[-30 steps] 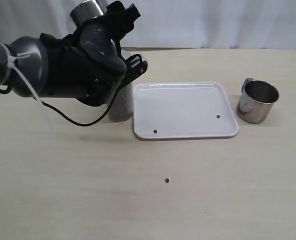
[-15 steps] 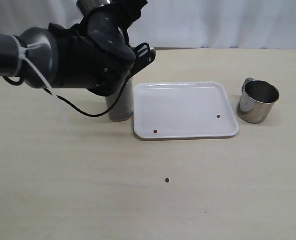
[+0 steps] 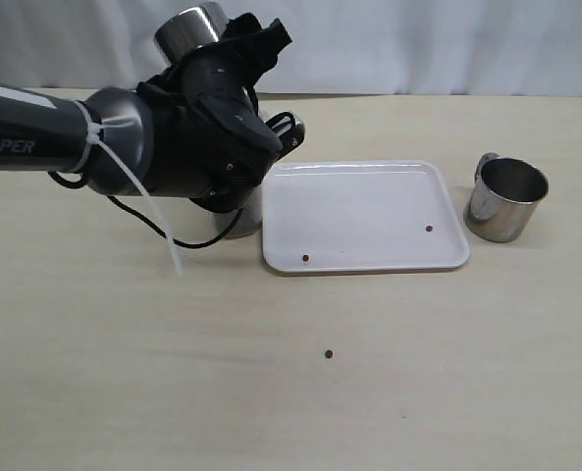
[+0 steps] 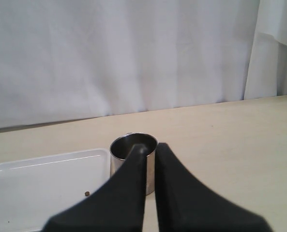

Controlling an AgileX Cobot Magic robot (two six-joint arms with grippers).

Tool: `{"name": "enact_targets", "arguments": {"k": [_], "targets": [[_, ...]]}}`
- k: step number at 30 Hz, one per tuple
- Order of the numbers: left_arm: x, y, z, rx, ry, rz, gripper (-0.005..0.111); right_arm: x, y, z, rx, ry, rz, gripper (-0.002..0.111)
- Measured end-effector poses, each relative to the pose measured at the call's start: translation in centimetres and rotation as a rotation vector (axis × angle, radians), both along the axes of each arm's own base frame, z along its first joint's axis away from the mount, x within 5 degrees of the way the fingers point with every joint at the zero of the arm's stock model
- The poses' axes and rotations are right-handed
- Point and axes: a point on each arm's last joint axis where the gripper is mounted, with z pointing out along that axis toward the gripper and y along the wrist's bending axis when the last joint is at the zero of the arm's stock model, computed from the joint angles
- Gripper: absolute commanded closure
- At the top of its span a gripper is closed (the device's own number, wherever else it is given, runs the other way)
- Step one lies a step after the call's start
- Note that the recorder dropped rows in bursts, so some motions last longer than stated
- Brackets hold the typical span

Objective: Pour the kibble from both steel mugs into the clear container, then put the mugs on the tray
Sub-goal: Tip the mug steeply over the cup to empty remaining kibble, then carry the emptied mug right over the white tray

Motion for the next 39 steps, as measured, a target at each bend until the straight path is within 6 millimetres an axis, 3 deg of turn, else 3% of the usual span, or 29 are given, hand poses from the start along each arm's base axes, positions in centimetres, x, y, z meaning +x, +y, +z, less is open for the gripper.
{"name": "enact_targets", "arguments": {"k": [10,14,18,25,27,31,33,36,39], "targets": [[-0.3,0.3,2.1,-0.114,-0.049,0.013,0.107,0.0,0.0,0.0,0.0,0.0,0.0,0.103],[-1.4,1.1,5.7,-0.441,0.09,-0.051,0.107,0.0,0.0,0.0,0.0,0.0,0.0,0.103],[-1.5,4.0,8.6,-0.678,0.178,-0.023,0.107,0.0,0.0,0.0,0.0,0.0,0.0,0.103],[-2.7,7.4,10.7,-1.039,0.484,-0.013,0.107,0.0,0.0,0.0,0.0,0.0,0.0,0.103],[-3.2,6.7,10.7,-1.194,0.629,-0.069,0.107,0.0,0.0,0.0,0.0,0.0,0.0,0.103],[-4.0,3.5,11.0,-1.663,0.937,-0.19,0.107,0.0,0.0,0.0,0.0,0.0,0.0,0.103],[-3.3,1.4,9.8,-1.919,1.115,-0.219,0.107,0.0,0.0,0.0,0.0,0.0,0.0,0.103],[-2.1,-0.2,7.3,-1.998,1.16,-0.182,0.107,0.0,0.0,0.0,0.0,0.0,0.0,0.103],[-0.7,-2.8,3.3,-1.99,1.214,-0.098,0.107,0.0,0.0,0.0,0.0,0.0,0.0,0.103]]}}
